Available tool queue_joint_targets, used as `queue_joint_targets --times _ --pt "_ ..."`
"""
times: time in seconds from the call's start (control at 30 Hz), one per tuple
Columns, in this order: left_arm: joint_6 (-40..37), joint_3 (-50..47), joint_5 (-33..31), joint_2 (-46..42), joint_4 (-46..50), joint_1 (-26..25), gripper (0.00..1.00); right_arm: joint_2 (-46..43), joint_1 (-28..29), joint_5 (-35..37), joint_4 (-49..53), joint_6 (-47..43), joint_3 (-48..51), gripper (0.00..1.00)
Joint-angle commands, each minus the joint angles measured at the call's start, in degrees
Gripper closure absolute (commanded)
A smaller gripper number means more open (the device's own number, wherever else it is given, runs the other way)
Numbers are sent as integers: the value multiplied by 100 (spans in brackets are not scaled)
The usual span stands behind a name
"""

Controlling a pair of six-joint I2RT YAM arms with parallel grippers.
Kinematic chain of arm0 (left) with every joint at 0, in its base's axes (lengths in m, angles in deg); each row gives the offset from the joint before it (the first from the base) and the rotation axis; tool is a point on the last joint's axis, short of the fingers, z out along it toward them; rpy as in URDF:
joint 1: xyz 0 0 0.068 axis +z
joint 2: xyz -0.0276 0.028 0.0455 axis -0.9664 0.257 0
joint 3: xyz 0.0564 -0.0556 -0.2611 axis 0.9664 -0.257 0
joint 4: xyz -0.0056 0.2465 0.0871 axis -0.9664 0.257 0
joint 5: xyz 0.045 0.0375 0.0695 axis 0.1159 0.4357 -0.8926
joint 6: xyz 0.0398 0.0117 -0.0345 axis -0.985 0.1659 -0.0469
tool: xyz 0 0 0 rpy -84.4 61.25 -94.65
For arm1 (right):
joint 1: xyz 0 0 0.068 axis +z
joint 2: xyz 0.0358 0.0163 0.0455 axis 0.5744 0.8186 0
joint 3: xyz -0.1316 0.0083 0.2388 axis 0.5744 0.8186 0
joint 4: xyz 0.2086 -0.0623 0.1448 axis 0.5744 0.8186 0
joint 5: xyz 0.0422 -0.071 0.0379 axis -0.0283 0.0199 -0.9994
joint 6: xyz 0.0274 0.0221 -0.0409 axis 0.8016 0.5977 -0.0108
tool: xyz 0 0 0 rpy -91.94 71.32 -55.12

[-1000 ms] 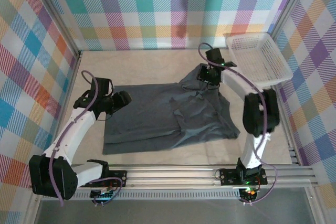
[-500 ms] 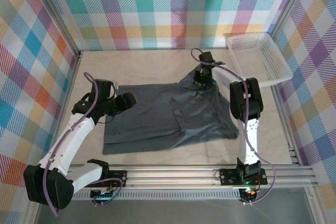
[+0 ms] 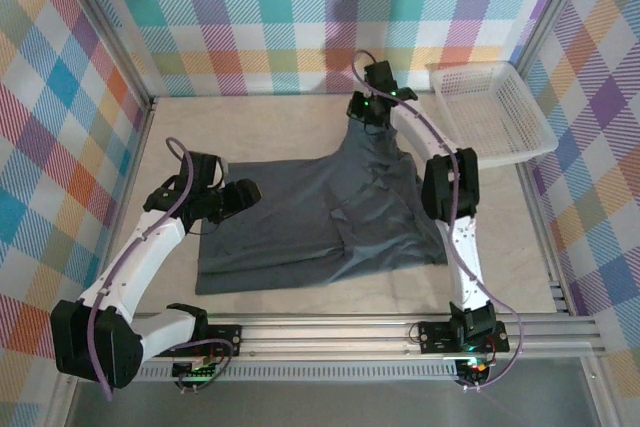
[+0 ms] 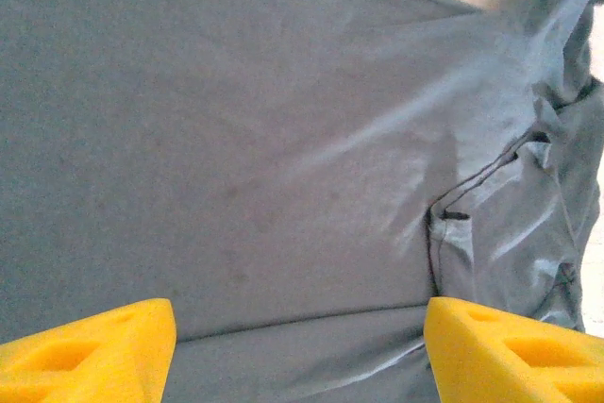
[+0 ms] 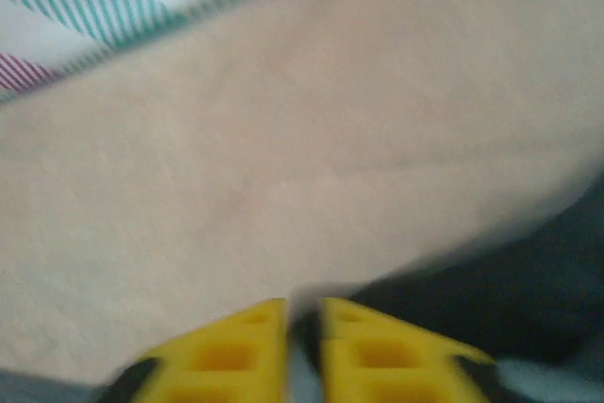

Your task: Fold the inside-out t-shirt

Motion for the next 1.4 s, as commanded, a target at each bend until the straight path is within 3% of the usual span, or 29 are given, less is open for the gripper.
queue_joint_targets --times 0.0,0.1,0.17,0.27,0.37,0.6,0.97,1.1,1.23,1.37 --pt "23 -157 9 105 -108 -87 30 641 -95 148 900 -224 -1453 54" --pt "78 -317 -15 -1 -121 -83 30 331 -205 447 1321 -1048 -1337 50" --pt "81 -396 -40 -106 -123 -87 29 -395 -282 911 1012 -1730 -122 51" --pt "80 -461 -45 -193 -118 -88 26 -1493 -567 1288 -153 -2028 2109 63" --pt "13 -459 6 -163 -126 -87 23 -1776 -930 995 -460 -2052 2884 69" --pt "-163 -104 -235 1 45 -78 22 -996 -1037 504 97 -2167 2326 60" --pt "-132 171 -414 317 163 -57 23 -109 -1002 -91 668 -1596 1557 62" --pt "-91 366 -309 586 32 117 25 6 -1001 60 802 -1464 1521 72" --pt "-15 668 -542 985 -192 528 25 -150 -1001 85 779 -1523 1460 97" --pt "-72 1393 -596 1867 -310 1304 26 -571 -1013 81 779 -1577 1380 100"
